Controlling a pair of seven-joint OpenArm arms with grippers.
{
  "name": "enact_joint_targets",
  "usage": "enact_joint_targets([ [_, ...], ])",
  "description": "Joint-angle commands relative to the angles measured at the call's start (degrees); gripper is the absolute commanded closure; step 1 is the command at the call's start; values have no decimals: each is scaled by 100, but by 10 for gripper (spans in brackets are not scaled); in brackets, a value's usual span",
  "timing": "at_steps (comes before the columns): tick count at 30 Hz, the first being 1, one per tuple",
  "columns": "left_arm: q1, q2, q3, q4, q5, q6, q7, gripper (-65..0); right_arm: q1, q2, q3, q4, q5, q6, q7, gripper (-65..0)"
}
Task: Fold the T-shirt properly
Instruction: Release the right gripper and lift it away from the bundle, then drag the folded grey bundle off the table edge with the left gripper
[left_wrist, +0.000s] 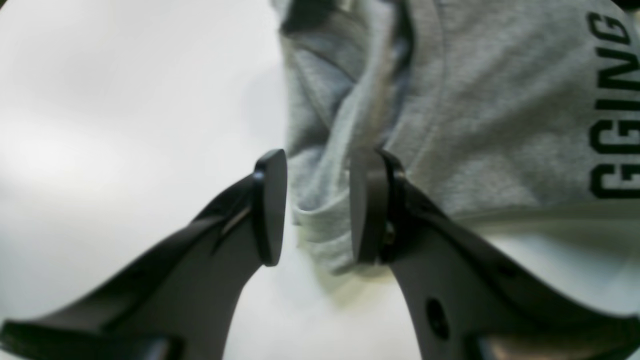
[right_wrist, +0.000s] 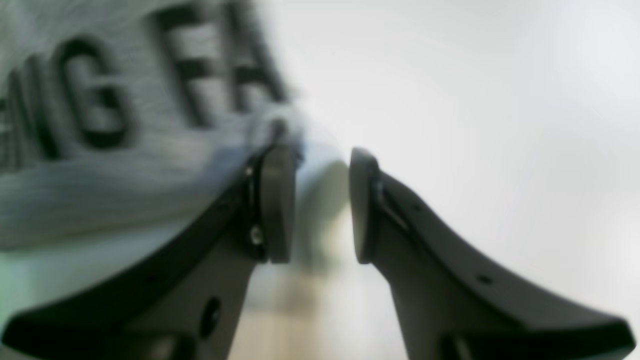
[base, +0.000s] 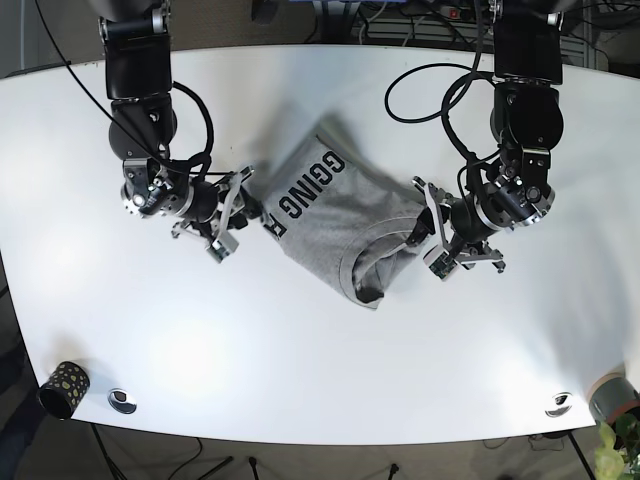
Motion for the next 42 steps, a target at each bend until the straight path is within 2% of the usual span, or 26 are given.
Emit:
enact_joint_targets([
  [1,-125,48,-11,126,-52,326,-100,-197,-28,-30,-170,369,71,54,67,-166],
  [4,-116,259,-20,170,-52,756,-100,-197,-335,-153,-425,808,35,54,32,-166],
  [8,-116,373,7,205,-52,1082,-100,-197,-678,-346,-733,1151,44,54,32,-166],
  [12,-29,417,7,188,-52,1187,-100,-197,-880,-505,-1295,1459,18,54,-91,-166],
  [18,51,655,-28,153,-43,1196,-100,-199,-924,-601,-1366,1705,71,54,-240,-166],
  [21,68,708,24,82,-43,1372,-100,-242,-916,-601,-1243,1749,71,54,-258,-166],
  [26,77,901,420,82,-43,2137,-126,-439,-898,-584,-961,1767,79,54,-258,-166],
  [28,77,901,534,73,-43,2427,-135,-469,-889,-584,-803,1749,79,54,-258,-166],
  [30,95,892,657,-23,-43,2655,-135,-469,-889,-584,-539,1749,79,54,-258,-166],
  [34,138,883,877,-472,-43,2673,-205,-469,-880,-584,-258,1740,79,54,-258,-166],
  [42,147,541,903,-1861,-70,2664,-1084,-471,-819,-566,23,1767,79,54,-267,-168],
])
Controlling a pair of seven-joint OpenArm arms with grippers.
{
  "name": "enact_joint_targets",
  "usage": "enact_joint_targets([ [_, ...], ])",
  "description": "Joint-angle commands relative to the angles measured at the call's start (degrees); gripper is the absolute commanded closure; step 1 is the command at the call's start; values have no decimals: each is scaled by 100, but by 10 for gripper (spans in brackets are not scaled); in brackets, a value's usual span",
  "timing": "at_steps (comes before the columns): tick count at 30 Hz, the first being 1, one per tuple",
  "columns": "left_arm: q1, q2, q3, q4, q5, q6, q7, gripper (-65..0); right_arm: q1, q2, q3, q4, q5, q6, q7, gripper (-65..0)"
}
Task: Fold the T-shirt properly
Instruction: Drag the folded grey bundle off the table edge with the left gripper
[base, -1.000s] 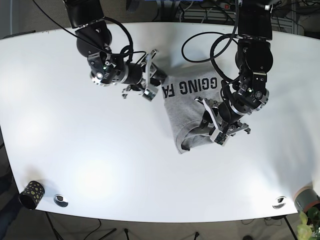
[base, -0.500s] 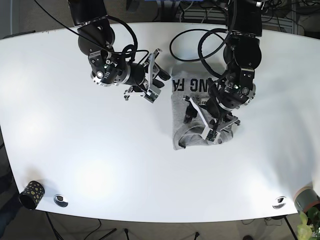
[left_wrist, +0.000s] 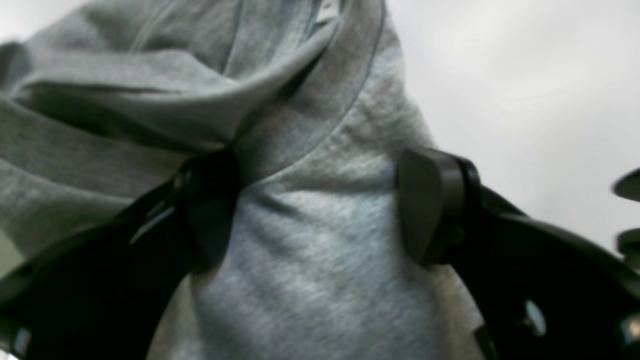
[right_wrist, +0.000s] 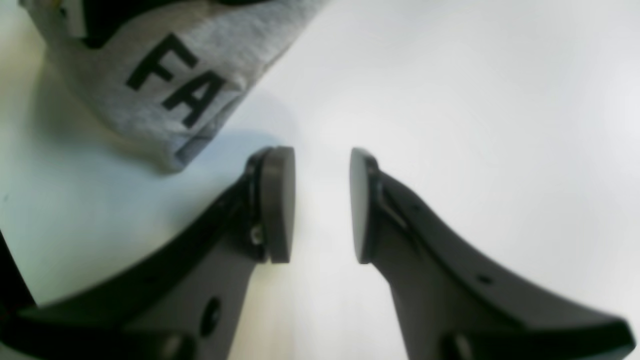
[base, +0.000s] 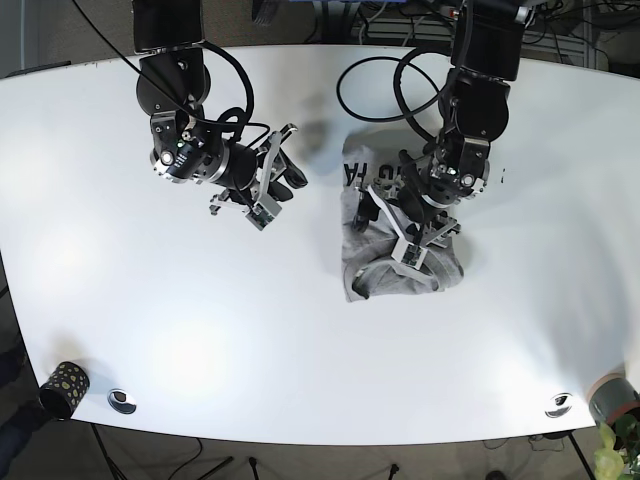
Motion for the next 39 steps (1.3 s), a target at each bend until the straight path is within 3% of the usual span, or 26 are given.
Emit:
enact_joint_targets([
  [1,25,-96,-10,-79,105,161,297,-471,114,41,36,141,86,30,113,-168],
  [11,473,-412,-72,2013,105,170,455,-478,97,41,28,141,86,30,113,-166],
  [16,728,-359,-309,2497,131,197,499,-478,123,121,28,141,86,30,113,-166],
  [20,825,-104,-555,2365,131,197,455,-478,141,165,19,141,86,30,113,-166],
  [24,825,89,-626,1828,140,214,-55,-478,141,173,28,141,86,30,113,-166],
  [29,790,107,-397,861,140,627,-556,-478,202,182,28,141,86,30,113,-166],
  [33,781,27,-160,228,140,865,-934,-478,220,270,28,141,86,30,113,-166],
  [39,816,-368,-274,-176,114,856,-987,-478,299,288,36,141,86,30,113,-166],
])
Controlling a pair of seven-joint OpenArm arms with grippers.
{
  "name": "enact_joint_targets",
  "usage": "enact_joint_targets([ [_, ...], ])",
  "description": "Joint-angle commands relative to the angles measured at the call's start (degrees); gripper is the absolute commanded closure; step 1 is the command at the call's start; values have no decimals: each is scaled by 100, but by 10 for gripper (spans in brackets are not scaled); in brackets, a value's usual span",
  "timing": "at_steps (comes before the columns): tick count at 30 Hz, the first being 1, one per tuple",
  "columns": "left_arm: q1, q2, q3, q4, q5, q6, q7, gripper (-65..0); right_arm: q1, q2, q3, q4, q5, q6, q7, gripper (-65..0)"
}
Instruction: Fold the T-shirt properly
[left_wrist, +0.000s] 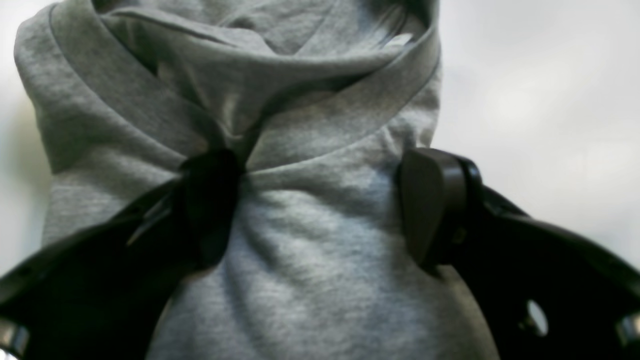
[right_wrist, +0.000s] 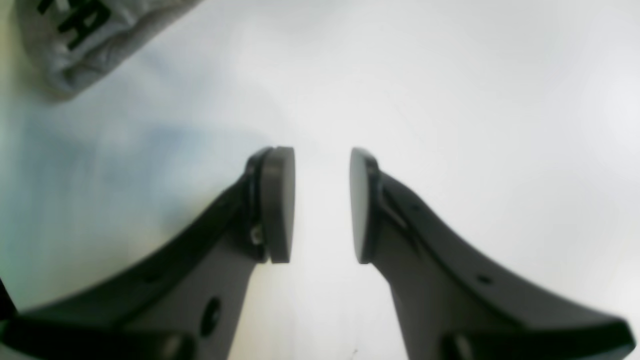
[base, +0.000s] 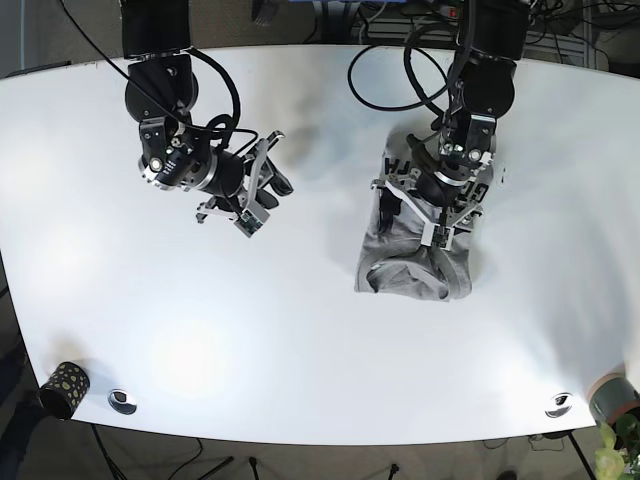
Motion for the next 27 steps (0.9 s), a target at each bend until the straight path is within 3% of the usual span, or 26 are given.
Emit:
enact_joint_targets([
  [1,93,-264,-163,-95,18,130,539,-478,172,21,28,116,92,32,127,-166],
  [7,312,-932,-655,-104,18,60,556,-479,199,21,327,116,92,32,127,-166],
  [18,339,-2110,-2387,-772,61,-1821,1022,-479,190,21,335,116,92,32,127,-166],
  [27,321,-3270,-3020,-2143,26,-2384,847,-479,93,30,335,424,92,32,127,-166],
])
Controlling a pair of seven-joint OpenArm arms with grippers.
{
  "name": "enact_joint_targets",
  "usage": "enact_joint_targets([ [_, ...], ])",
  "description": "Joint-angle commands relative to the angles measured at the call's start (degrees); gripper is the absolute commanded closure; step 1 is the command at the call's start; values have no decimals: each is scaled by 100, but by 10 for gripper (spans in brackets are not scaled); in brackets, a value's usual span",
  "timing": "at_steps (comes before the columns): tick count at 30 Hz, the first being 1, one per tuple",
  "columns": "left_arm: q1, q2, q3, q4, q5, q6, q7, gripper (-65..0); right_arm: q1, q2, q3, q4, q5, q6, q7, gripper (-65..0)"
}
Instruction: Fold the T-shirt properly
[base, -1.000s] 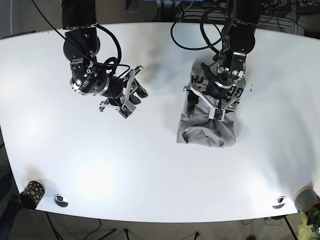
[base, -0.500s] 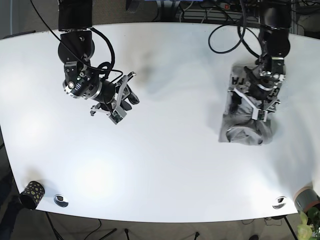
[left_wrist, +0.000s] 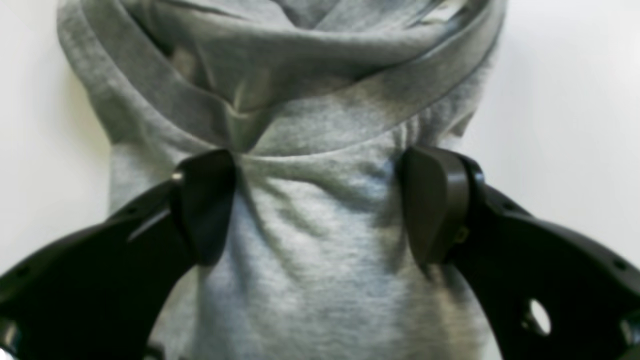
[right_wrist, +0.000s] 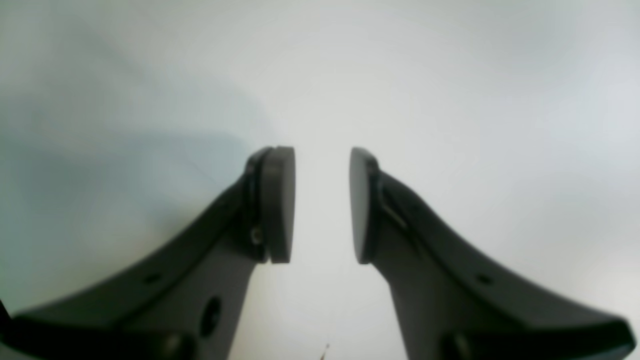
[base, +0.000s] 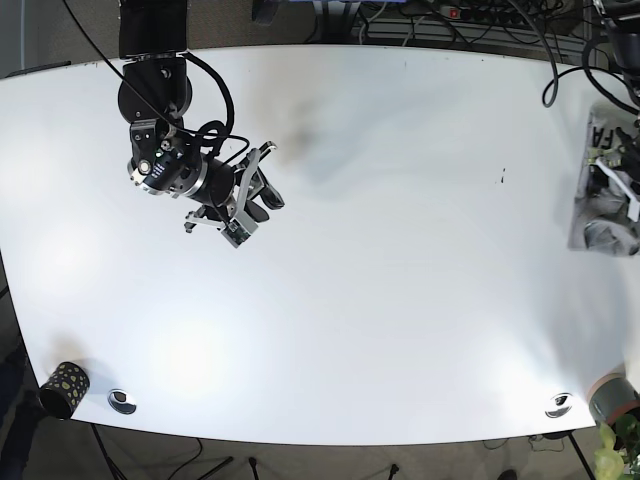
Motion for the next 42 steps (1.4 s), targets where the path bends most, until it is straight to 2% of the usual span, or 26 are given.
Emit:
enact_joint_targets([
  [1,70,-298,-157,-396,474,-17,164,-479,63,43,23,283,88,32,109,-166],
  [8,61,-958,-236,-1486,448,-351,-689,-479,1,43,23,555,53,32,109,-166],
  [15,-282,-1134,-245,-1451,457,-431,-742,-479,-34,43,14,661,27,32,109,-166],
  [20,-334,-1142,-280,-862,448,-729,-742,-478,-34,43,23,661,18,32,127,-166],
  [27,-203,-720,-315,246,474,-712,-759,-472,19,324,23,652,0,32,285,-166],
  [30,-211,-386,-289,685,483,-378,-777,-471,19,368,23,661,-387,32,672,-166],
  [33,-203,18,-254,1222,492,158,-786,-475,-17,333,32,617,-1178,32,1243,-166],
  [37,-247,493,159,1661,589,616,-838,-476,-69,263,67,300,-1890,-219,2210,-166],
  [39,-247,844,344,1863,782,915,-1199,-476,-157,254,278,124,-2110,-395,2878,-166],
  [42,-203,1337,441,2013,1090,1196,-1779,-478,-263,192,542,-122,-2206,-649,3573,-166],
])
